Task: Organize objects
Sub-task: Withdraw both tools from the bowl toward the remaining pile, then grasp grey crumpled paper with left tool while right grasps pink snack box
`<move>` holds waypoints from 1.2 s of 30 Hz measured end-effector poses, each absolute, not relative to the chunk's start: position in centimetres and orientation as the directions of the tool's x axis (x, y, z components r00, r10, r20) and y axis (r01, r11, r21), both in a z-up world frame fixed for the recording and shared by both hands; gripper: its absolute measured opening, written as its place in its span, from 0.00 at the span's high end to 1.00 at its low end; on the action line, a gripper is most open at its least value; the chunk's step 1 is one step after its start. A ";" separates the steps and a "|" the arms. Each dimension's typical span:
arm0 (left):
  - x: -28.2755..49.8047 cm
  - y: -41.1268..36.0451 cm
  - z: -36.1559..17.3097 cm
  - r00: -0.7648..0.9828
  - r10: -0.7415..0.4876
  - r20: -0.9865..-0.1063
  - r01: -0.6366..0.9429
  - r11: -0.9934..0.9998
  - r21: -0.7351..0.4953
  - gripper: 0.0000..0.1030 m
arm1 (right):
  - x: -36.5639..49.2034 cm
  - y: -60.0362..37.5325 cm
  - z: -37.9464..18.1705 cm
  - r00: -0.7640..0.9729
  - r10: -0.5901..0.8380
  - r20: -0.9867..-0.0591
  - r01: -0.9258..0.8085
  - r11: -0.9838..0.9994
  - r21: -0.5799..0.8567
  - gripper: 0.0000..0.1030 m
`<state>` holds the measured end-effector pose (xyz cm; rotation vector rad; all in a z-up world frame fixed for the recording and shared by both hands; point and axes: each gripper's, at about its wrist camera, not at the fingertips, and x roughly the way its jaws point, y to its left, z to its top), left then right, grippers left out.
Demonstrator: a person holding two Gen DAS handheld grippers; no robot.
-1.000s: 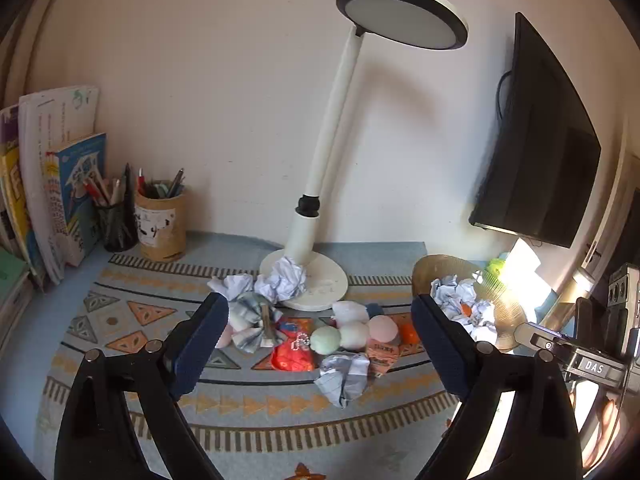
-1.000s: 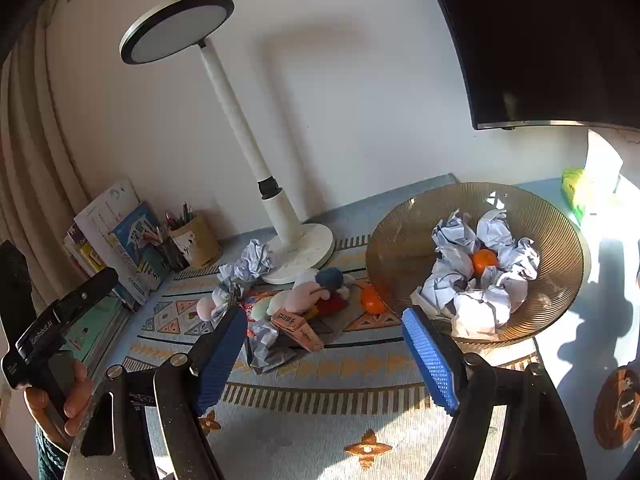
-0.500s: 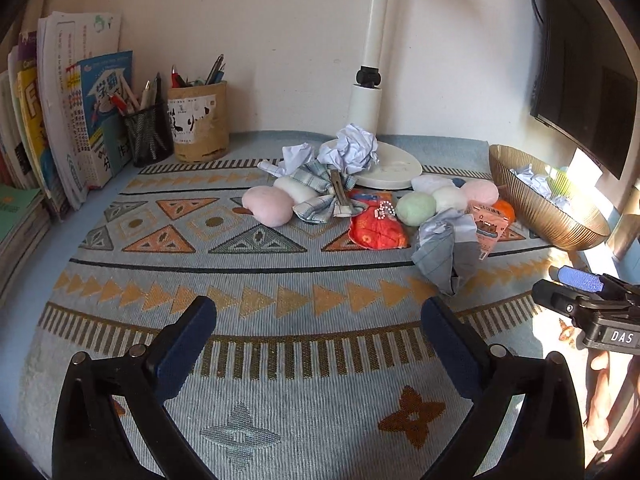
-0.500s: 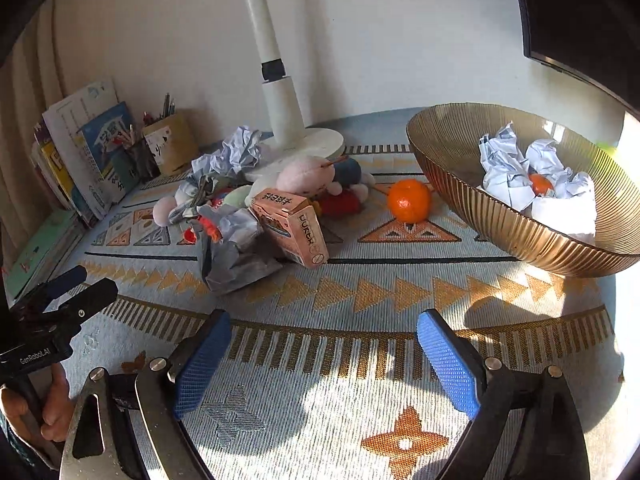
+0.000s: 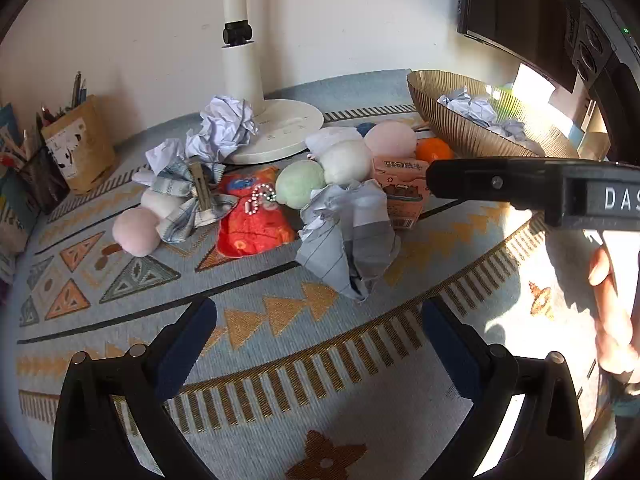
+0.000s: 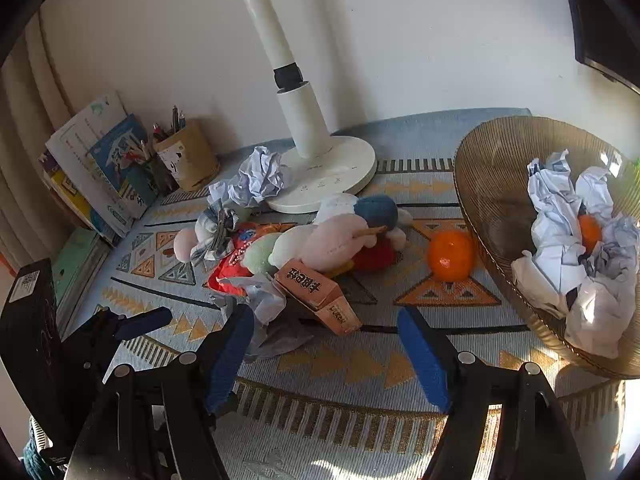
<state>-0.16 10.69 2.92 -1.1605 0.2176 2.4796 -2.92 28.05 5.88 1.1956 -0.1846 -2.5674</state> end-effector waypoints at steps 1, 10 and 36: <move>-0.9 11.2 2.9 -0.573 0.296 -0.765 -0.417 -0.908 -0.040 0.01 | -3.5 27.6 5.8 -0.605 -0.320 -0.730 0.228 -0.947 0.227 0.35; -2.6 11.4 1.7 -0.519 0.358 -0.776 -0.433 -0.893 -0.123 0.51 | -4.4 27.1 4.5 -0.531 -0.405 -0.745 0.326 -0.909 0.262 0.72; 0.7 2.1 2.6 -0.649 0.431 -0.627 -0.273 -0.901 -0.337 0.52 | 3.4 23.5 4.1 -0.514 -0.517 -0.684 0.400 -0.850 0.342 0.32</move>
